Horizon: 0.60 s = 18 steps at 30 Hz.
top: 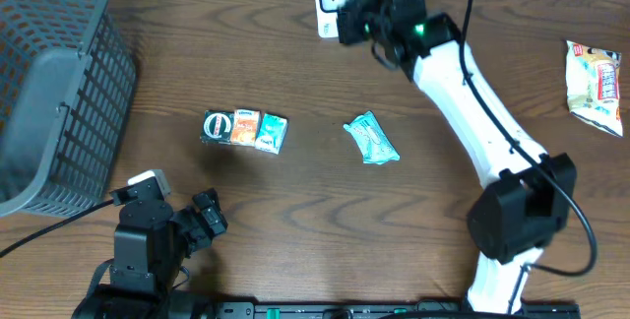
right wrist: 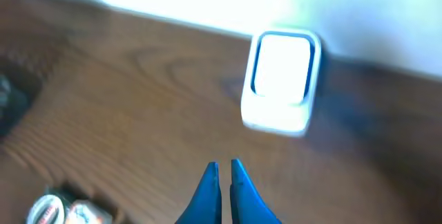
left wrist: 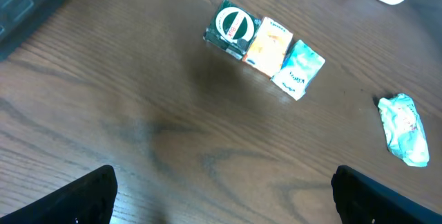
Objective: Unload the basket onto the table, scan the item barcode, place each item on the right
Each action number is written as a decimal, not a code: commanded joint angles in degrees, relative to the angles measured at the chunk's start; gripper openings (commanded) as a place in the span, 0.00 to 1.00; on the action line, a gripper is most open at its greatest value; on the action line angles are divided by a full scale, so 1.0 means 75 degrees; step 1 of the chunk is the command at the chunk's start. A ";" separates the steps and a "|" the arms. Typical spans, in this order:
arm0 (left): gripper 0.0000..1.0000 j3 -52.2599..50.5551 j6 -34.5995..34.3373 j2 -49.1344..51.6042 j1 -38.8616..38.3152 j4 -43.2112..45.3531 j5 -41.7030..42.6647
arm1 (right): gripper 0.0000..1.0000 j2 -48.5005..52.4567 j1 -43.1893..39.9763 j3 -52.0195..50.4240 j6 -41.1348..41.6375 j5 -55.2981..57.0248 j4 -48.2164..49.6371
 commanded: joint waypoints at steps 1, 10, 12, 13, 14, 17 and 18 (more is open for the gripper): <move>0.98 0.0015 0.0017 -0.0035 0.0017 0.0006 -0.0020 | 0.01 0.1023 0.0017 0.1364 0.0163 -0.0029 -0.0568; 0.98 0.0015 0.0017 -0.0035 0.0017 0.0006 -0.0020 | 0.54 0.1687 0.0009 0.2308 -0.0930 0.0472 -0.4144; 0.98 0.0015 0.0017 -0.0035 0.0017 0.0006 -0.0020 | 0.57 0.1708 0.0003 0.2294 -0.1192 0.0469 -0.5286; 0.97 0.0015 0.0017 -0.0035 0.0017 0.0006 -0.0020 | 0.57 0.1714 0.0003 0.2270 -0.1282 0.0472 -0.5706; 0.97 0.0015 0.0017 -0.0035 0.0017 0.0006 -0.0020 | 0.57 0.1716 0.0003 0.2209 -0.1390 0.0469 -0.6155; 0.97 0.0015 0.0017 -0.0035 0.0015 0.0006 -0.0020 | 0.57 0.1716 0.0023 0.1856 -0.1440 0.0466 -0.6723; 0.98 0.0015 0.0017 -0.0035 0.0017 0.0006 -0.0020 | 0.57 0.1716 0.0041 0.1719 -0.1440 0.0466 -0.6726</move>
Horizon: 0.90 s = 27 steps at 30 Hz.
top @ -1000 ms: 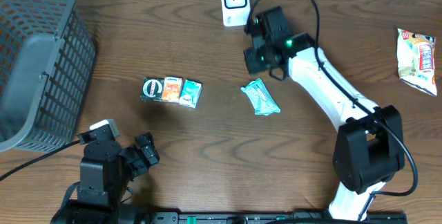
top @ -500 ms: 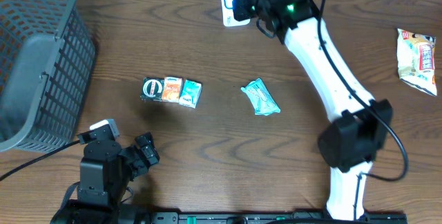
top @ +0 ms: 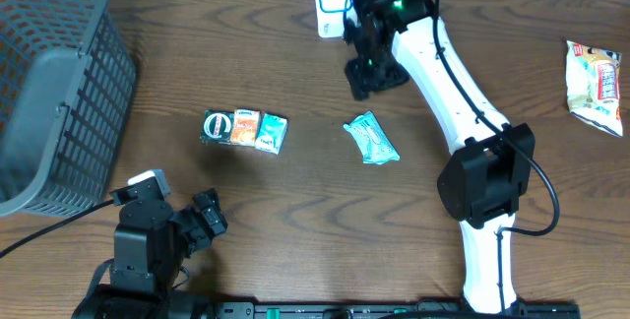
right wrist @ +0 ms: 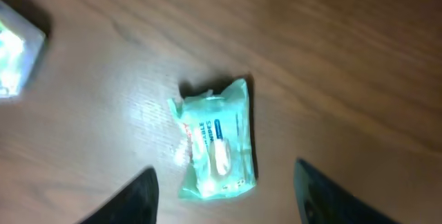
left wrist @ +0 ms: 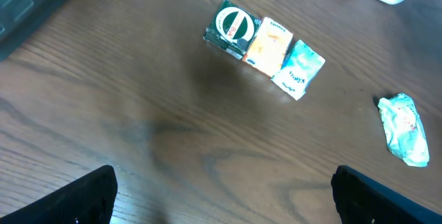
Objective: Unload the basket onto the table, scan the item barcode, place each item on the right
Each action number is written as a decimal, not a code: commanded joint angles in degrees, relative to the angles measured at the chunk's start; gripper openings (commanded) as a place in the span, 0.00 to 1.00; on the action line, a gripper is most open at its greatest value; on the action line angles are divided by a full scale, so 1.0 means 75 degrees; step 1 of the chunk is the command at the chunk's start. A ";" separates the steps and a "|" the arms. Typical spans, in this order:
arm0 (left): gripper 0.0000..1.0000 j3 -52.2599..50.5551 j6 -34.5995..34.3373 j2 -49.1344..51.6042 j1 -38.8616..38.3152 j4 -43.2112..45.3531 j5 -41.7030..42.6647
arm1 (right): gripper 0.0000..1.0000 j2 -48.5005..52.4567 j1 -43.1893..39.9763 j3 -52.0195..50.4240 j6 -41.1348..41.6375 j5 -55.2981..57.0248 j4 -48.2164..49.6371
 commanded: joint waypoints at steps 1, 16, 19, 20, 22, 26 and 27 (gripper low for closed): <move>0.98 0.0015 0.0017 -0.0035 0.0015 0.0006 -0.0020 | 0.57 -0.0038 0.0067 -0.0466 -0.0338 0.0058 -0.0050; 0.98 0.0015 0.0017 -0.0035 0.0017 0.0006 -0.0020 | 0.56 -0.0038 0.0131 -0.2987 -0.0332 -0.0289 0.1623; 0.98 0.0015 0.0017 -0.0035 0.0015 0.0006 -0.0020 | 0.47 -0.0035 0.0125 -0.3162 -0.0332 -0.0289 0.1652; 0.98 0.0015 0.0017 -0.0035 0.0017 0.0006 -0.0020 | 0.46 -0.0035 0.0137 -0.3220 -0.0335 -0.0289 0.1682; 0.98 0.0015 0.0017 -0.0035 0.0015 0.0006 -0.0020 | 0.44 -0.0035 0.0181 -0.3302 -0.0332 -0.0289 0.1757; 0.98 0.0015 0.0017 -0.0035 0.0017 0.0006 -0.0020 | 0.41 -0.0035 0.0189 -0.3389 -0.0332 -0.0291 0.1816; 0.98 0.0015 0.0017 -0.0035 0.0017 0.0006 -0.0020 | 0.42 -0.0035 0.0198 -0.3433 -0.0332 -0.0289 0.1853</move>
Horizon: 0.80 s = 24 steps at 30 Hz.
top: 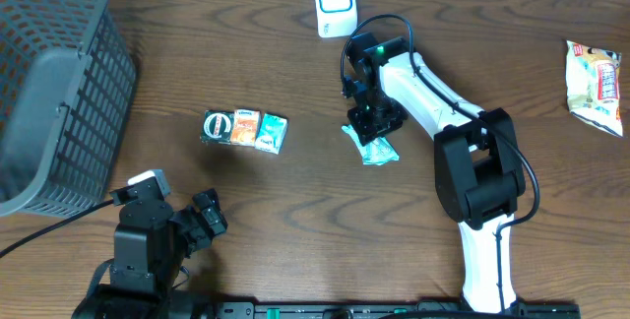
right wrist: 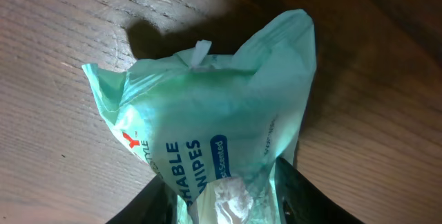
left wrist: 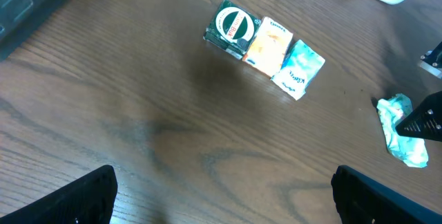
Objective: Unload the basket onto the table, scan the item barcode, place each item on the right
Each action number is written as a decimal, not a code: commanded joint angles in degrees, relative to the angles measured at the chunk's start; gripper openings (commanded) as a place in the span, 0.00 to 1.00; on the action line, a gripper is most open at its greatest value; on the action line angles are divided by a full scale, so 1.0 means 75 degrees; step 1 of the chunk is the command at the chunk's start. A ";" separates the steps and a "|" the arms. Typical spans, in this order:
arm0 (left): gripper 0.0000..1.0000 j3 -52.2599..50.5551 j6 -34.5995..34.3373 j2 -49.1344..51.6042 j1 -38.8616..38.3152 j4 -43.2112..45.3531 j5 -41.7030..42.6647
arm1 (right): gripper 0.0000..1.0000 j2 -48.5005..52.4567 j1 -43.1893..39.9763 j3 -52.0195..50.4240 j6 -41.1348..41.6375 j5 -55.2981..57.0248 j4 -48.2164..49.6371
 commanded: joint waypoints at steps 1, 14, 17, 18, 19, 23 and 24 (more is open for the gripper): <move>0.98 0.0015 0.0015 -0.0035 0.0015 0.0003 -0.0020 | 0.42 -0.0032 0.0082 -0.0242 -0.0029 -0.0082 0.0154; 0.98 0.0015 0.0015 -0.0035 0.0017 0.0003 -0.0020 | 0.01 -0.0055 0.0082 -0.0408 0.0455 -0.0082 0.0860; 0.97 0.0015 0.0015 -0.0035 0.0015 0.0003 -0.0020 | 0.01 -0.0055 0.0082 0.0254 0.0458 -0.0082 0.0871; 0.98 0.0015 0.0015 -0.0035 0.0017 0.0003 -0.0020 | 0.01 -0.0055 0.0082 0.0583 0.0458 -0.0082 0.0912; 0.97 0.0015 0.0015 -0.0035 0.0017 0.0003 -0.0020 | 0.01 -0.0055 0.0082 0.0831 0.0455 -0.0079 0.0997; 0.98 0.0015 0.0015 -0.0035 0.0017 0.0003 -0.0020 | 0.01 -0.0055 0.0073 0.1813 0.0458 -0.0079 0.1801; 0.98 0.0015 0.0015 -0.0035 0.0017 0.0003 -0.0020 | 0.01 -0.0052 0.0067 0.2011 0.0525 -0.0082 0.2025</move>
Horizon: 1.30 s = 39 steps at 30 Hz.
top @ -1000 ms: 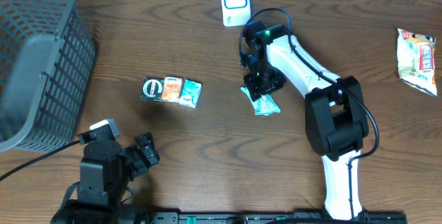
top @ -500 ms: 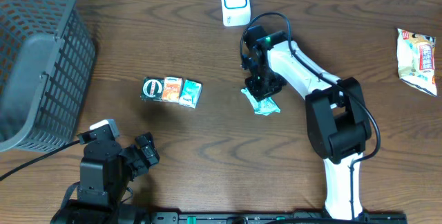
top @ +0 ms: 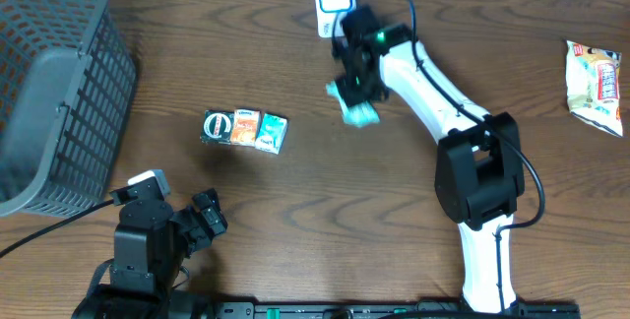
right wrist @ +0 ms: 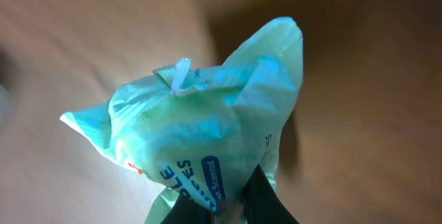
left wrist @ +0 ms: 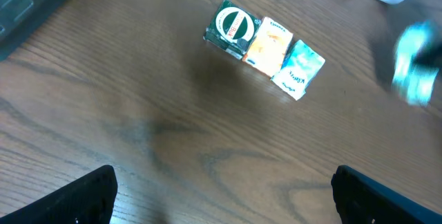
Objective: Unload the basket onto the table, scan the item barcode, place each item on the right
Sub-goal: 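Lift the teal packet up and hold it against the scanner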
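My right gripper point(top: 357, 97) is shut on a teal pack of wipes point(top: 358, 108), held up off the table a little below the white barcode scanner at the back edge. The right wrist view is filled by the wipes pack point(right wrist: 207, 134), pinched at its lower end. The left wrist view catches the pack as a teal blur point(left wrist: 414, 72) at the right edge. My left gripper point(left wrist: 221, 196) rests open near the front left, nothing between its dark fingers point(left wrist: 90, 193).
A grey mesh basket point(top: 49, 83) stands at the far left. A row of small boxes, green, orange and teal point(top: 243, 129), lies left of centre. A snack bag point(top: 596, 83) lies at the far right edge.
The right gripper, which was down over the wipes pack on the table, is now shut on it and holds it raised, up and to the left toward the scanner.
The right gripper was shut by the scanner at the back. Then it stood open over the wipes pack lying mid-table. Then it was low around the pack. Now it holds the pack lifted just below the scanner. The left arm stayed still throughout.
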Each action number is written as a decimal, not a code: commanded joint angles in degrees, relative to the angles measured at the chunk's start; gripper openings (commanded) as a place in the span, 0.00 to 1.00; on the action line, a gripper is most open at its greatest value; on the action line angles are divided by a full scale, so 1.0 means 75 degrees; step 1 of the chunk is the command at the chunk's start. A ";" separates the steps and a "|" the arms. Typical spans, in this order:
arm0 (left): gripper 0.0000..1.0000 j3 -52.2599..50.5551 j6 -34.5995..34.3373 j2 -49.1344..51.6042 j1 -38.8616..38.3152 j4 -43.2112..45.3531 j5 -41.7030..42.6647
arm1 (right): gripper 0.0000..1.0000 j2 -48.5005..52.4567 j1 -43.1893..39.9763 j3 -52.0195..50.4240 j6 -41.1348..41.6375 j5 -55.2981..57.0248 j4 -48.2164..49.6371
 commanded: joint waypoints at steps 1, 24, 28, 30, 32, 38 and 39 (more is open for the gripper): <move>0.98 0.0015 0.0015 -0.0035 0.0015 0.0006 -0.0020 | 0.01 -0.0017 0.0023 0.0883 0.0361 -0.0090 0.0542; 0.98 0.0015 0.0015 -0.0035 0.0015 0.0006 -0.0020 | 0.01 0.1504 -0.0364 0.1510 0.0895 0.1067 0.5796; 0.97 0.0015 0.0015 -0.0035 0.0017 0.0006 -0.0020 | 0.01 0.1515 -0.0323 0.1510 0.0857 0.1137 0.6062; 0.98 0.0015 0.0015 -0.0035 0.0015 0.0006 -0.0020 | 0.01 0.1513 -0.0326 0.1510 0.0860 0.1148 0.6216; 0.97 0.0015 0.0015 -0.0035 0.0017 0.0006 -0.0020 | 0.01 0.1513 -0.0335 0.1510 0.0860 0.1148 0.6283; 0.97 0.0015 0.0015 -0.0035 0.0015 0.0006 -0.0020 | 0.01 0.1364 -0.0498 0.1518 0.0895 0.1157 0.6207; 0.98 0.0015 0.0015 -0.0035 0.0017 0.0006 -0.0020 | 0.01 0.1271 -0.0583 0.1518 0.0991 0.1207 0.6132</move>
